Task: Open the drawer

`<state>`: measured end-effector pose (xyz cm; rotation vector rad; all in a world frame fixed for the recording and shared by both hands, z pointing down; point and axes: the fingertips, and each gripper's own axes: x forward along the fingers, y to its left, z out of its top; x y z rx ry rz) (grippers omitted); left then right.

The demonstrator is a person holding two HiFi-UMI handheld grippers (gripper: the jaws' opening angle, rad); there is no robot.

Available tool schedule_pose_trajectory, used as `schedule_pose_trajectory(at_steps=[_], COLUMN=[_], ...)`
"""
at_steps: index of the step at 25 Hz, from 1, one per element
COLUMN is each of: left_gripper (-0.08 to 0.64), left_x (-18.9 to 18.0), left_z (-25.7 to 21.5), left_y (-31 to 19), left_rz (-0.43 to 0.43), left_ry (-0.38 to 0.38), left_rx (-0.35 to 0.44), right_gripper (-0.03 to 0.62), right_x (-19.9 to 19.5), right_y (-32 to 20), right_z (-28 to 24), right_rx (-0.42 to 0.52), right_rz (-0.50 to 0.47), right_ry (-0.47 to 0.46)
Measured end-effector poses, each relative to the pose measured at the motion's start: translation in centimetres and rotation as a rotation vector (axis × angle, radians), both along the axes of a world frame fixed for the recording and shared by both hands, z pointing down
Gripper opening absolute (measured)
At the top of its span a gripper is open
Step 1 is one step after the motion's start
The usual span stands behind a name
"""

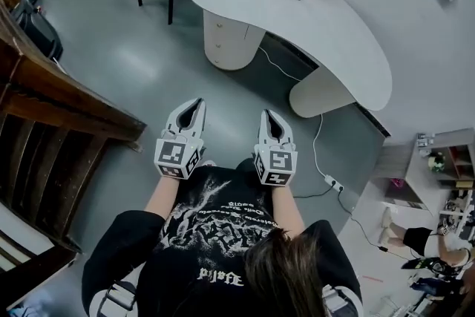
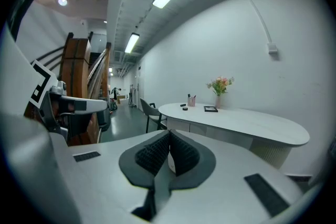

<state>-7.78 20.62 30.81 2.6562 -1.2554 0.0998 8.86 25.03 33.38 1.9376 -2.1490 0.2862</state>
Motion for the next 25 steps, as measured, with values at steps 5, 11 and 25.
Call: schedule_pose_trajectory(at_steps=[5,11,25], left_gripper=[0.029,0.029,0.029], left_x=[-0.5,-0.4,2.8], left_z=[0.8,1.9,3.6], left_y=[-1.1,-2.1,-10.1], left_rz=[0.008,-0.006,-0.098], left_ry=[-0.007,-0.012,-0.043], left_rx=[-0.028,-0.046,-0.083], right_gripper=[0.025,0.025,0.025], right_x=[-0.6,-0.8,0.4], right_y=[-1.0,-3.0,-14.8], right_z=[0.6,1.3,2.5], right_rx=[-0.022,-0.031,-0.035], right_rz=[0.004,-0.028,-0.188], right_ry=[-0.006,-0.007,-0.034])
